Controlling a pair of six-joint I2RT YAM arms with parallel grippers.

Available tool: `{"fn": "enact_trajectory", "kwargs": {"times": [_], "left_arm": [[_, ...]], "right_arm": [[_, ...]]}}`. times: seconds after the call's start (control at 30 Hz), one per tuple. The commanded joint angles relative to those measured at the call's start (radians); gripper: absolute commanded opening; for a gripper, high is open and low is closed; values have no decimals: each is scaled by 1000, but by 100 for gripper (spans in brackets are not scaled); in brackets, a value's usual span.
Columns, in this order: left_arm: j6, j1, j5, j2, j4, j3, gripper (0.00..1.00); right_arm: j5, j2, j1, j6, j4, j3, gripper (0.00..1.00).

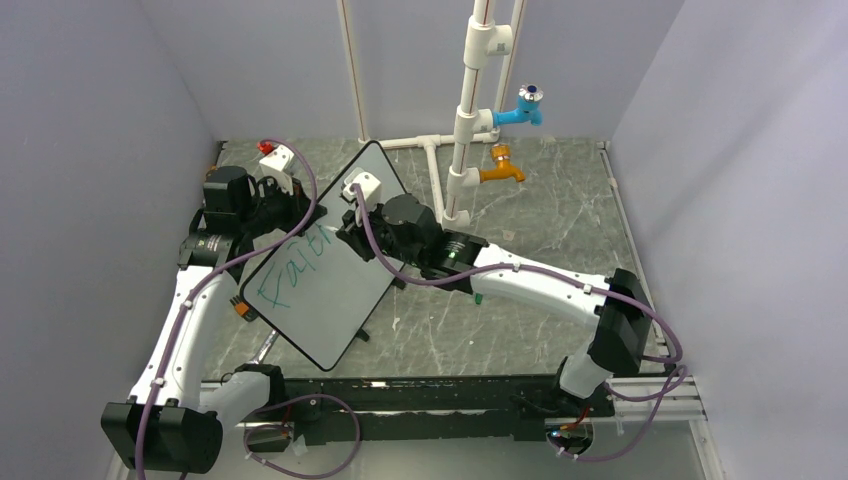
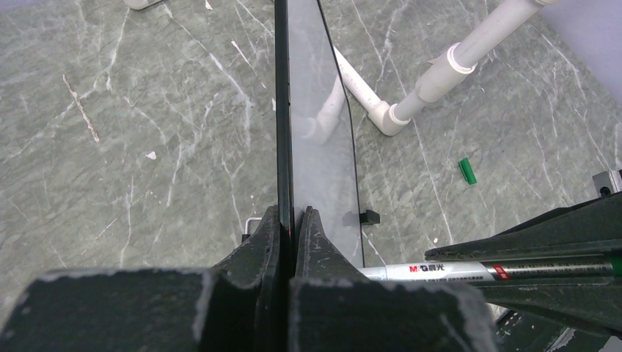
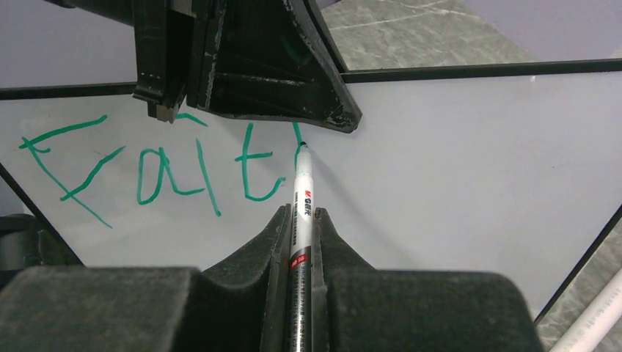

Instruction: Write a sentence on the whiteboard

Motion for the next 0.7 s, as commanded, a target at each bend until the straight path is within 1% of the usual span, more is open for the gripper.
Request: {"fn": "enact_trajectory", "kwargs": {"times": [0.0, 0.3, 0.67], "left_arm": [[136, -15, -55, 12, -73, -48, 0], [137, -15, -57, 10, -72, -47, 0], [137, -15, -58, 10, -73, -47, 0]], "right_arm": [[39, 17, -13, -20, 26, 52, 0], [37, 10, -28, -10, 19, 30, 0], [19, -15, -27, 28, 18, -56, 0]]}}
